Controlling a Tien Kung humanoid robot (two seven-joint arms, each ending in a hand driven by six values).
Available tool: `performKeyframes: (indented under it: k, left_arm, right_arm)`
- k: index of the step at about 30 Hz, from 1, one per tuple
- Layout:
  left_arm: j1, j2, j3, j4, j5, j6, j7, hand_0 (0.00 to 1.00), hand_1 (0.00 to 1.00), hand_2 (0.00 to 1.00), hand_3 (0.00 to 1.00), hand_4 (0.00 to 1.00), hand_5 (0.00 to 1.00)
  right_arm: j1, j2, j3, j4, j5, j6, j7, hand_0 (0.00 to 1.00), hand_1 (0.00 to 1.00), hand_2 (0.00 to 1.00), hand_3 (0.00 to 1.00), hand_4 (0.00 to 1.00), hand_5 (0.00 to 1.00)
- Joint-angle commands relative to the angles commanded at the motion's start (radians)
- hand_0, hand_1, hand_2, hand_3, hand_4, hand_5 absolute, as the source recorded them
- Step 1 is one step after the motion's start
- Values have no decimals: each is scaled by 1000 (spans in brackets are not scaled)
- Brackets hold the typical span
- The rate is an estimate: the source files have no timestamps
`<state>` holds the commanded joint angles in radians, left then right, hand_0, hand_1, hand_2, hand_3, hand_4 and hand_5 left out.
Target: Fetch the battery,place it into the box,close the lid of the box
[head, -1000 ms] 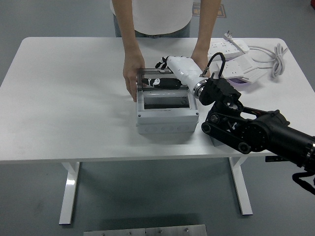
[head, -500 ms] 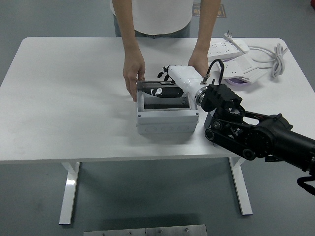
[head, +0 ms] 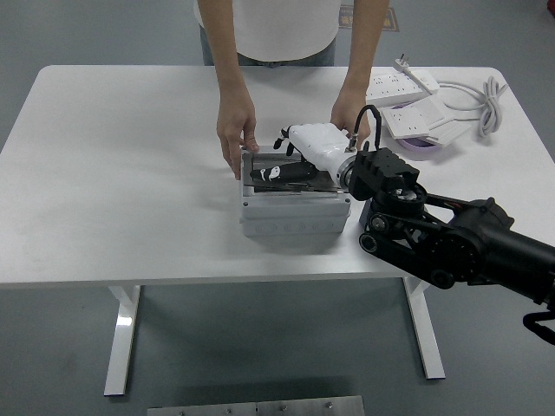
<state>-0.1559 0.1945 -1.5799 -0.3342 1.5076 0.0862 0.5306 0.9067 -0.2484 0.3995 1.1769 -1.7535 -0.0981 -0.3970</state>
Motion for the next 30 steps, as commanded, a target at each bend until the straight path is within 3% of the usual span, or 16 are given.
performKeyframes:
  k: [12,18,22,24,25,30]
  left_arm:
    - [0,-1,-3,-1,6,-3,2,549,721,665,596,699,198]
    - [0,-2,-3,0,4,-2,1,549,721,664,596,698,198]
    - [4,-5,0,-1,-2,0,1,549,721,664,596,698,198]
    - [6,-8,1,-1,-4,1,3,549,721,664,596,698,198]
    - [7,-8,2,-1,-5,1,3,549,722,664,596,698,197]
    - [10,-13,3,-1,-8,3,1,549,722,664,596,698,197]
  right_arm:
    - [1,-2,8,-8,-18,13,-6,516,440,602,720,972,879]
    - [-42,-23,67,-34,-36,15,-12,512,440,602,720,972,882]
    - [-104,-55,143,-23,-56,-32,10,509,438,602,721,969,878]
    - [-148,-73,197,-7,-76,-76,34,509,438,602,721,969,878]
    - [-165,-78,217,0,-83,-92,43,470,403,553,709,964,879]
    - [-274,-87,366,65,-129,-196,112,470,403,553,709,964,879]
